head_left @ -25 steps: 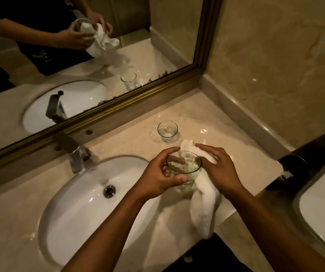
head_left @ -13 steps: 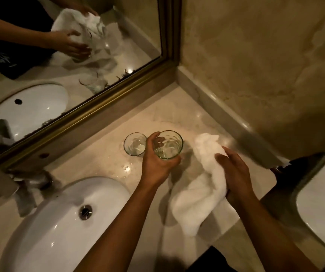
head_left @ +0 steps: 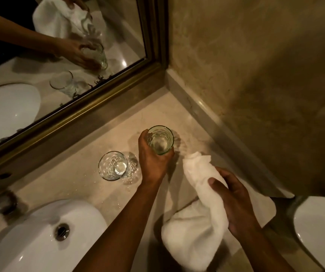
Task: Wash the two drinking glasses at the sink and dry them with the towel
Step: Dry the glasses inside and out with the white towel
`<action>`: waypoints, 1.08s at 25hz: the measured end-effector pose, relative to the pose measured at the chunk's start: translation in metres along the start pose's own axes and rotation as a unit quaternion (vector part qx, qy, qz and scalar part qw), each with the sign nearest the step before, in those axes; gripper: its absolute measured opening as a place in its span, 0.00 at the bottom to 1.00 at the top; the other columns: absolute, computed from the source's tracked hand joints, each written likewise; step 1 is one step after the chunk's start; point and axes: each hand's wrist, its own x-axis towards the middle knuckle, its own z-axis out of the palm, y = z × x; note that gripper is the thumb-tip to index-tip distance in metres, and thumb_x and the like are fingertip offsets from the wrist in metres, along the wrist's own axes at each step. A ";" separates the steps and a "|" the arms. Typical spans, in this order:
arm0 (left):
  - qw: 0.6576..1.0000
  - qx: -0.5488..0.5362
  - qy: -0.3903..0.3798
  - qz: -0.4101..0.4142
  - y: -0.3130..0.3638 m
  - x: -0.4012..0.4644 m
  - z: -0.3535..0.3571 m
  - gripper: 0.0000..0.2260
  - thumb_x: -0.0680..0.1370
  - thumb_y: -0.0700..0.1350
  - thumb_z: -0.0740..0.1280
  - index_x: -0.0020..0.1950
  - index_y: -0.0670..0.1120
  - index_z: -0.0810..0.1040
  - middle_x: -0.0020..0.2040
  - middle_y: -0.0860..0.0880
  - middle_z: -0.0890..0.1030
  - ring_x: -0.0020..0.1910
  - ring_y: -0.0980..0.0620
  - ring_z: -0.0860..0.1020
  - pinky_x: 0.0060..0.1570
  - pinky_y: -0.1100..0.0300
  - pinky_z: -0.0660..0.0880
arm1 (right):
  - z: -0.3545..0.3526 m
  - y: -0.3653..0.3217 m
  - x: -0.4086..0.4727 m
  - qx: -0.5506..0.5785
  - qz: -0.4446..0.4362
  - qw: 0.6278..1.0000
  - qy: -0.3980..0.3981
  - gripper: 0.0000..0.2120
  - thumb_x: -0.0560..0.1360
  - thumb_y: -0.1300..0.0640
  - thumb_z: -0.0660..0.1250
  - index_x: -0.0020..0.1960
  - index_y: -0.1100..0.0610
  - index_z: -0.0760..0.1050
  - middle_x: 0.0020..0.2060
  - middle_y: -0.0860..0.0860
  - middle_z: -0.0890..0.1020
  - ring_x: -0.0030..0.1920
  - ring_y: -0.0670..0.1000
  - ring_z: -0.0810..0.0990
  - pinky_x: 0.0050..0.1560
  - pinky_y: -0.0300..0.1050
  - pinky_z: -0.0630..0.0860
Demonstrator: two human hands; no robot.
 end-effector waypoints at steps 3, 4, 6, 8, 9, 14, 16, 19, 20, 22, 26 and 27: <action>1.000 -0.001 0.010 0.004 -0.001 0.009 0.011 0.46 0.64 0.42 0.83 0.77 0.46 0.64 0.72 0.45 0.74 0.70 0.47 0.74 0.71 0.47 0.72 | 0.000 -0.003 0.012 -0.012 -0.010 1.000 -0.006 0.14 0.73 0.57 0.74 0.57 0.46 0.81 0.55 0.46 0.84 0.56 0.51 0.83 0.54 0.51 0.81; 1.000 -0.004 0.012 0.002 -0.002 0.011 0.015 0.46 0.64 0.42 0.83 0.77 0.46 0.64 0.72 0.44 0.74 0.70 0.47 0.74 0.71 0.47 0.72 | 0.000 -0.006 0.016 -0.014 -0.012 1.000 -0.009 0.13 0.74 0.57 0.73 0.56 0.45 0.81 0.54 0.44 0.84 0.55 0.49 0.83 0.52 0.48 0.81; 1.000 -0.007 0.010 0.000 -0.003 0.014 0.021 0.46 0.64 0.43 0.84 0.77 0.47 0.64 0.72 0.44 0.74 0.70 0.46 0.74 0.70 0.46 0.73 | -0.002 -0.009 0.021 -0.016 -0.015 1.000 -0.016 0.14 0.74 0.58 0.73 0.57 0.45 0.80 0.54 0.43 0.84 0.54 0.47 0.83 0.49 0.43 0.80; 1.000 -0.001 0.003 0.000 -0.004 0.016 0.024 0.46 0.64 0.43 0.84 0.77 0.47 0.64 0.72 0.45 0.74 0.70 0.46 0.74 0.71 0.47 0.72 | -0.002 -0.008 0.026 -0.021 -0.017 0.999 -0.020 0.14 0.74 0.57 0.73 0.58 0.46 0.80 0.55 0.43 0.84 0.55 0.46 0.82 0.49 0.42 0.79; 1.000 0.000 0.002 -0.001 -0.004 0.016 0.025 0.46 0.64 0.43 0.84 0.77 0.46 0.64 0.72 0.45 0.74 0.70 0.47 0.74 0.71 0.47 0.72 | -0.002 -0.008 0.027 -0.023 -0.017 0.999 -0.021 0.14 0.74 0.57 0.73 0.58 0.46 0.80 0.55 0.43 0.84 0.55 0.46 0.82 0.49 0.41 0.80; 1.000 0.002 0.003 -0.006 -0.007 0.019 0.025 0.46 0.65 0.42 0.83 0.78 0.46 0.64 0.73 0.45 0.72 0.71 0.48 0.73 0.72 0.54 0.71 | 0.002 -0.007 0.033 -0.006 -0.007 1.000 -0.023 0.13 0.74 0.58 0.73 0.57 0.47 0.81 0.53 0.43 0.85 0.52 0.46 0.84 0.42 0.36 0.80; 1.000 0.013 0.004 -0.004 -0.010 0.019 0.025 0.46 0.66 0.43 0.83 0.79 0.46 0.62 0.74 0.45 0.71 0.71 0.48 0.72 0.71 0.56 0.71 | 0.003 -0.006 0.034 -0.005 -0.002 1.000 -0.026 0.14 0.74 0.57 0.73 0.58 0.46 0.80 0.54 0.43 0.85 0.53 0.47 0.84 0.44 0.37 0.80; 0.999 0.037 -0.025 -0.011 -0.010 0.015 0.023 0.52 0.66 0.48 0.84 0.82 0.46 0.56 0.76 0.44 0.67 0.74 0.48 0.69 0.70 0.62 0.66 | 0.002 -0.004 0.033 -0.006 0.000 1.000 -0.022 0.13 0.74 0.56 0.73 0.57 0.46 0.80 0.55 0.44 0.84 0.55 0.48 0.83 0.45 0.38 0.80; 0.998 0.051 -0.036 -0.016 -0.008 0.009 0.022 0.55 0.65 0.49 0.84 0.83 0.46 0.54 0.76 0.43 0.66 0.74 0.47 0.68 0.69 0.64 0.64 | 0.002 -0.004 0.032 -0.007 0.001 1.000 -0.021 0.13 0.73 0.54 0.73 0.57 0.46 0.80 0.55 0.44 0.84 0.55 0.49 0.83 0.45 0.38 0.81; 0.997 0.058 -0.042 -0.007 -0.006 -0.008 0.015 0.54 0.67 0.52 0.83 0.83 0.46 0.53 0.74 0.42 0.68 0.73 0.46 0.70 0.68 0.60 0.68 | 0.001 -0.005 0.028 -0.003 -0.005 1.000 -0.029 0.19 0.68 0.48 0.74 0.58 0.47 0.80 0.56 0.46 0.84 0.56 0.51 0.83 0.48 0.43 0.81; 0.999 -0.002 0.053 -0.010 -0.017 -0.054 -0.016 0.20 0.72 0.49 0.79 0.60 0.50 0.76 0.53 0.48 0.78 0.49 0.49 0.80 0.50 0.47 0.80 | 0.008 -0.010 0.027 0.031 -0.005 0.999 -0.035 0.19 0.69 0.52 0.74 0.59 0.49 0.80 0.55 0.49 0.85 0.54 0.52 0.84 0.47 0.45 0.81; 0.996 -0.007 0.089 -0.025 -0.021 -0.061 -0.029 0.15 0.72 0.49 0.79 0.51 0.51 0.75 0.46 0.47 0.79 0.44 0.47 0.79 0.47 0.43 0.78 | 0.013 -0.011 0.026 0.037 0.000 0.999 -0.039 0.16 0.71 0.55 0.74 0.59 0.49 0.80 0.54 0.49 0.85 0.53 0.52 0.85 0.45 0.44 0.81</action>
